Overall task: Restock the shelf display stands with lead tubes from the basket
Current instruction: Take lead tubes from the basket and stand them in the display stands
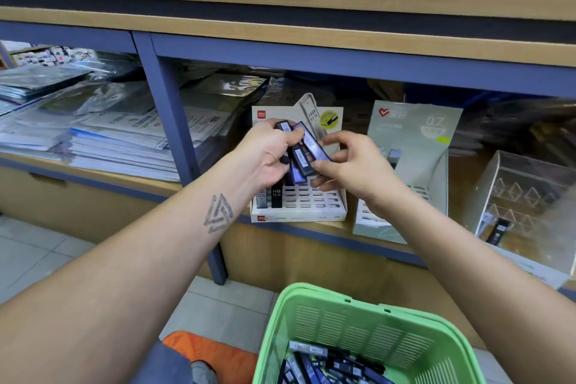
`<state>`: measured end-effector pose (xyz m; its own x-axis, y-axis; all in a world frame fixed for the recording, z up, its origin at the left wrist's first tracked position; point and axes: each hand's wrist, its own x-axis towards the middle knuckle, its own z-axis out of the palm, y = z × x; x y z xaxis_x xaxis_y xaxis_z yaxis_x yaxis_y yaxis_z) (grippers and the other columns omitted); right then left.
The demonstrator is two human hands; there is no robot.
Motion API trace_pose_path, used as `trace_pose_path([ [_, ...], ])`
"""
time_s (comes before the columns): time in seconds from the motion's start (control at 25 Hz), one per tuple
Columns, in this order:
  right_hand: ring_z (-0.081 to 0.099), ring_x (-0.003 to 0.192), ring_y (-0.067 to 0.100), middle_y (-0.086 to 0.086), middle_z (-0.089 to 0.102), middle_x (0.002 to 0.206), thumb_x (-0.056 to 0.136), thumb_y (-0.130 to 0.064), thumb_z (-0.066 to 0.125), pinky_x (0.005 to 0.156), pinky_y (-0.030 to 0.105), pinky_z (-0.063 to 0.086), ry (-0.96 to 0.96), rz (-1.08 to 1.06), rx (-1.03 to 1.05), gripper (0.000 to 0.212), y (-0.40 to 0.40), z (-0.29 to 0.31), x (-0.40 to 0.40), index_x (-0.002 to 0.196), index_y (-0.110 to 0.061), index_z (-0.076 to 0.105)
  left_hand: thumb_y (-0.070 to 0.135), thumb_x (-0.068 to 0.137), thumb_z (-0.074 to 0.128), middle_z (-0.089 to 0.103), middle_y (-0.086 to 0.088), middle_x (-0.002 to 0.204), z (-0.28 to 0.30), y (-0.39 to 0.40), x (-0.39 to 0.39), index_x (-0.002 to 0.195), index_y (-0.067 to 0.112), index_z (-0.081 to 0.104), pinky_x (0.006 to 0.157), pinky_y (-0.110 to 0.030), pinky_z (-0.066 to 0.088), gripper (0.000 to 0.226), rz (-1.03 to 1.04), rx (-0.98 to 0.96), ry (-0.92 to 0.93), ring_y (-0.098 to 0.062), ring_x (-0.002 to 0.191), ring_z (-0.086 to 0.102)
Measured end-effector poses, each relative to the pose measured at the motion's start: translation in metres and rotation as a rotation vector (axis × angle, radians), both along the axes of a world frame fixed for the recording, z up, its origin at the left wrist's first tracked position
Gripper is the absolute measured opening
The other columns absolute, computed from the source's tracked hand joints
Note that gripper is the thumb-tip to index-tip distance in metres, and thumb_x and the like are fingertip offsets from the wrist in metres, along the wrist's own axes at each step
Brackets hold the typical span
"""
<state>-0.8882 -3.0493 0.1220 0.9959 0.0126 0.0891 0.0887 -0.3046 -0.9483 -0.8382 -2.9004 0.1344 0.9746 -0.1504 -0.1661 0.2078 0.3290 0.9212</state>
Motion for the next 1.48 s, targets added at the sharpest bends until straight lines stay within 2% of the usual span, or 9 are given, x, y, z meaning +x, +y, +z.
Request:
trace_pose_path([
  [0.24, 0.067, 0.051, 0.025, 0.022, 0.072, 0.075, 0.089, 0.004, 0.062, 0.052, 0.032, 0.055, -0.137, -0.129, -0.036, 0.02, -0.011, -0.004, 0.015, 0.1, -0.012, 0.067, -0.004, 0.101, 0.048, 0.052, -0.016, 0.073, 0.006, 0.02, 0.013, 0.096, 0.004, 0.049, 0.04, -0.02, 0.046, 0.009, 0.177, -0.014, 0.085, -0.022, 0.05, 0.056],
  [0.32, 0.067, 0.051, 0.024, 0.021, 0.071, 0.073, 0.09, -0.004, 0.069, 0.052, 0.032, 0.055, -0.111, -0.089, -0.096, 0.007, -0.01, -0.006, 0.019, 0.096, -0.007, 0.068, -0.002, 0.101, 0.048, 0.053, -0.014, 0.073, 0.007, 0.027, 0.015, 0.093, 0.003, 0.05, 0.038, -0.017, 0.04, 0.01, 0.159, -0.016, 0.111, -0.016, 0.047, 0.05],
  [0.44, 0.066, 0.055, 0.021, 0.015, 0.07, 0.07, 0.088, -0.012, 0.077, 0.057, 0.032, 0.057, -0.038, 0.024, -0.129, 0.015, -0.005, -0.01, 0.025, 0.098, -0.003, 0.069, -0.002, 0.102, 0.046, 0.054, -0.014, 0.073, 0.006, 0.033, 0.014, 0.088, 0.002, 0.052, 0.037, -0.016, 0.039, 0.015, 0.127, 0.001, 0.125, -0.014, 0.049, 0.048],
  [0.6, 0.063, 0.068, 0.014, 0.005, 0.071, 0.073, 0.087, -0.03, 0.079, 0.068, 0.037, 0.056, -0.17, -0.023, -0.353, 0.017, 0.003, -0.022, 0.041, 0.086, -0.014, 0.076, -0.001, 0.102, 0.046, 0.054, -0.014, 0.073, 0.006, 0.037, 0.012, 0.091, 0.001, 0.054, 0.036, -0.017, 0.039, 0.014, 0.107, -0.002, 0.143, -0.013, 0.046, 0.049],
  [0.72, 0.069, 0.078, 0.022, 0.004, 0.071, 0.079, 0.086, -0.023, 0.08, 0.077, 0.045, 0.06, -0.251, -0.082, -0.378, 0.013, 0.012, -0.029, 0.049, 0.091, -0.012, 0.075, -0.001, 0.102, 0.045, 0.054, -0.013, 0.071, 0.006, 0.039, 0.011, 0.092, 0.001, 0.054, 0.036, -0.016, 0.038, 0.014, 0.096, 0.001, 0.138, -0.012, 0.044, 0.049],
  [0.88, 0.068, 0.083, 0.017, -0.007, 0.068, 0.089, 0.089, -0.01, 0.075, 0.083, 0.035, 0.059, -0.344, -0.045, -0.457, 0.022, 0.021, -0.037, 0.051, 0.11, -0.014, 0.073, -0.002, 0.102, 0.045, 0.053, -0.013, 0.07, 0.006, 0.039, 0.011, 0.092, 0.001, 0.054, 0.036, -0.016, 0.038, 0.014, 0.082, 0.005, 0.134, -0.012, 0.043, 0.049],
  [1.08, 0.063, 0.089, 0.002, -0.005, 0.067, 0.109, 0.098, 0.0, 0.06, 0.077, 0.002, 0.047, -0.35, 0.026, -0.426, 0.032, 0.02, -0.046, 0.053, 0.125, -0.013, 0.07, -0.002, 0.102, 0.048, 0.055, -0.014, 0.07, 0.004, 0.037, 0.009, 0.098, 0.002, 0.054, 0.036, -0.017, 0.039, 0.008, 0.05, 0.019, 0.141, -0.012, 0.041, 0.05],
  [1.24, 0.066, 0.09, 0.009, -0.003, 0.069, 0.108, 0.098, -0.001, 0.059, 0.078, 0.012, 0.053, -0.379, 0.068, -0.455, 0.031, 0.022, -0.046, 0.053, 0.123, -0.017, 0.07, -0.001, 0.101, 0.05, 0.057, -0.014, 0.069, 0.004, 0.036, 0.009, 0.104, 0.003, 0.054, 0.036, -0.017, 0.04, 0.007, 0.049, 0.024, 0.137, -0.012, 0.04, 0.051],
  [1.48, 0.068, 0.081, 0.022, 0.004, 0.067, 0.089, 0.096, -0.004, 0.062, 0.076, 0.047, 0.059, -0.326, 0.085, -0.446, 0.021, 0.023, -0.048, 0.057, 0.104, -0.022, 0.056, -0.002, 0.101, 0.05, 0.056, -0.014, 0.07, 0.003, 0.037, 0.009, 0.103, 0.002, 0.055, 0.037, -0.016, 0.04, 0.006, 0.059, 0.023, 0.13, -0.013, 0.04, 0.051],
])
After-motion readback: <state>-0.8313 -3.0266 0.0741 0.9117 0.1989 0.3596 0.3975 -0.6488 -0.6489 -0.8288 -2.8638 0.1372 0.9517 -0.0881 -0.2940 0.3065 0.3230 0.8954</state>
